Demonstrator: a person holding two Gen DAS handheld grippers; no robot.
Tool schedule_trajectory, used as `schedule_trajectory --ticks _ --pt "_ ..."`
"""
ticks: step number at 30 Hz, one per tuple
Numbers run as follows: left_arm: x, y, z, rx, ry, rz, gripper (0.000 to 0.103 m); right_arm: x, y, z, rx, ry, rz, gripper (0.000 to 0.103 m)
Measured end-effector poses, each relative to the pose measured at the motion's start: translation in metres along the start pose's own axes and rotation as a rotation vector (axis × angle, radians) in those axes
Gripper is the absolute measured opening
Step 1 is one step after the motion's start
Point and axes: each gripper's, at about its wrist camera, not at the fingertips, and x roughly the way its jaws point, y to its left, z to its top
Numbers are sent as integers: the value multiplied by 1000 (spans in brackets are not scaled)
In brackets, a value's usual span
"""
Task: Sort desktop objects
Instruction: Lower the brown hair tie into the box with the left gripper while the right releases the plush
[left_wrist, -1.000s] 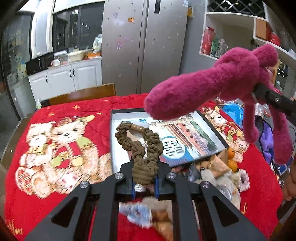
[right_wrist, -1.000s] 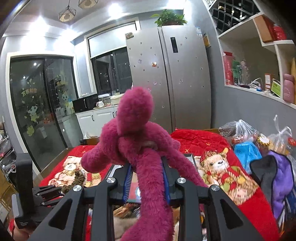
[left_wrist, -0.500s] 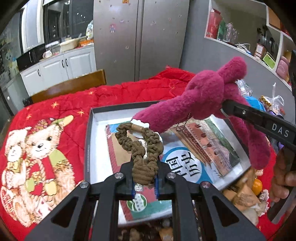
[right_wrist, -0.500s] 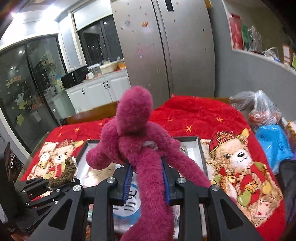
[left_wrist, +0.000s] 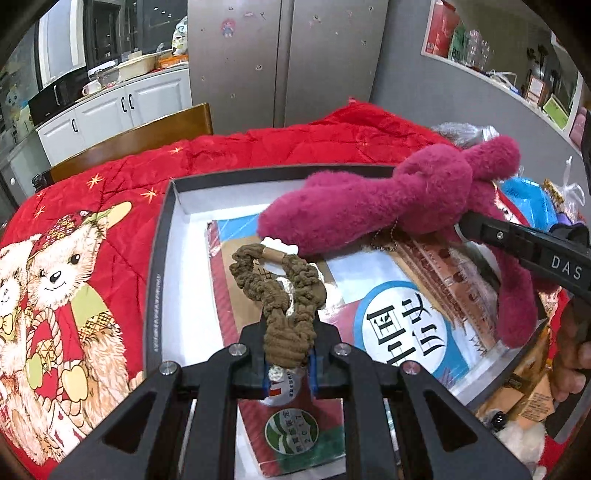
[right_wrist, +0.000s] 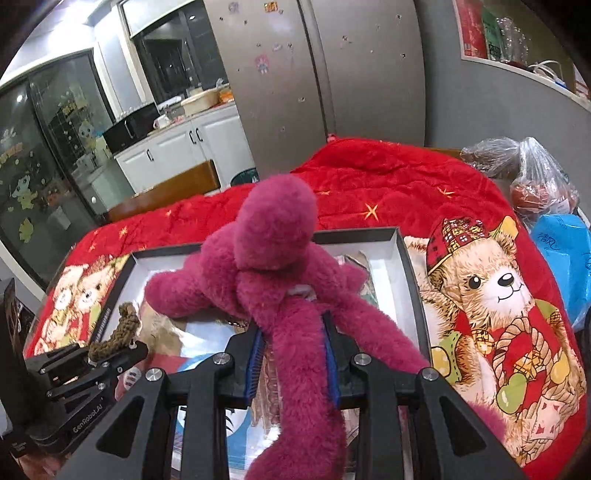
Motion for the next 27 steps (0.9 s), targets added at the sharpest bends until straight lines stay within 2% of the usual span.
schedule_trajectory --ticks 6,12,13,14,15,16,17,21,26,27 --pt "7 -3 -1 31 4 27 15 15 -2 -6 -18 55 -2 28" --pt "7 -5 -3 40 2 33 20 17 0 -8 -32 62 -8 28" --pt "7 -7 -3 44 2 36 22 17 0 -8 -32 62 -9 29" --pt "6 -8 -4 49 3 38 33 17 0 -7 -32 63 -10 29" --pt "6 -9 -5 53 6 46 40 17 0 -7 -33 63 -11 31" --pt "4 -11 -6 51 13 51 54 17 1 -7 -36 63 -11 32" --pt "5 -10 -6 44 18 53 57 17 2 -7 -43 61 -13 34" --pt "4 -5 -4 21 23 40 62 16 4 -6 -60 52 -16 58" --pt "3 -4 -4 11 31 32 65 11 9 -3 -85 33 -34 74" --pt "3 -4 -3 9 32 28 65 10 10 -3 -90 27 -42 75"
